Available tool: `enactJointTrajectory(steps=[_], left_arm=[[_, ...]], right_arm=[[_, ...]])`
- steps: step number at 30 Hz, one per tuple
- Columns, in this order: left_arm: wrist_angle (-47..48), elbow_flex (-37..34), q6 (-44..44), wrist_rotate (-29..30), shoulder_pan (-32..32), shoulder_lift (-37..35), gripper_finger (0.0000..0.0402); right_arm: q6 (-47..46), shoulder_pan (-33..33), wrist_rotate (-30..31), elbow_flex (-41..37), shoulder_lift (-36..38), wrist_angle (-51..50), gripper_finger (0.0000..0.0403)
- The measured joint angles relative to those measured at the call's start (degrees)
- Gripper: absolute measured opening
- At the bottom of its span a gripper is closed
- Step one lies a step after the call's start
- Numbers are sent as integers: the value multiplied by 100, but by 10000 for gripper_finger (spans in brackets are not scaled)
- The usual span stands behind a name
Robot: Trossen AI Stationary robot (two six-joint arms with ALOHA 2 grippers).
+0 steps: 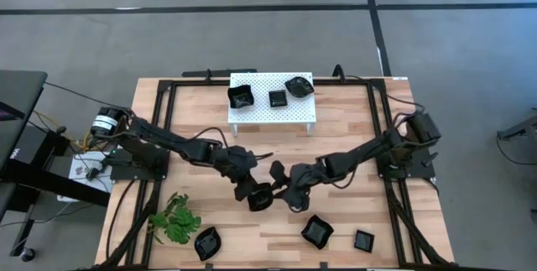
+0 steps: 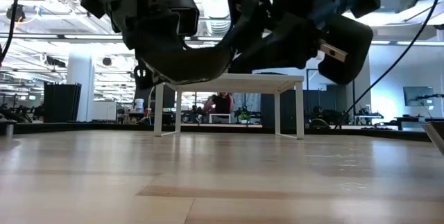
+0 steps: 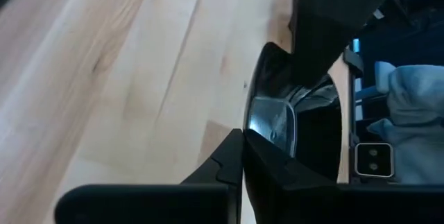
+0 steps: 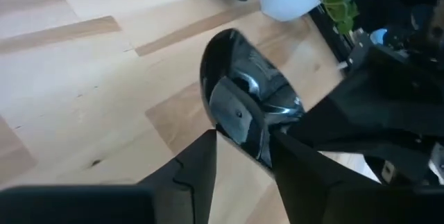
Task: Pick & Place Mini shaped plates
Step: Stack the leaf shaped plate on top of the other leaf shaped plates on the shelf
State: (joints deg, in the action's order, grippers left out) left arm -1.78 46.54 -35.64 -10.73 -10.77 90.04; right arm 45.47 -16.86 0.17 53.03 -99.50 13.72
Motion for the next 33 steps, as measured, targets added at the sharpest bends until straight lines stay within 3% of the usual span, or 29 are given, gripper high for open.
enactJointTrajectory(steps=[12, 33], left_arm=[[26, -39, -105, -130, 219, -1, 14], [5, -39, -1287, -130, 369, 0, 8]], right_arm=[[108, -35, -17, 18, 17, -3, 103], [162, 48, -31, 18, 17, -11, 84]])
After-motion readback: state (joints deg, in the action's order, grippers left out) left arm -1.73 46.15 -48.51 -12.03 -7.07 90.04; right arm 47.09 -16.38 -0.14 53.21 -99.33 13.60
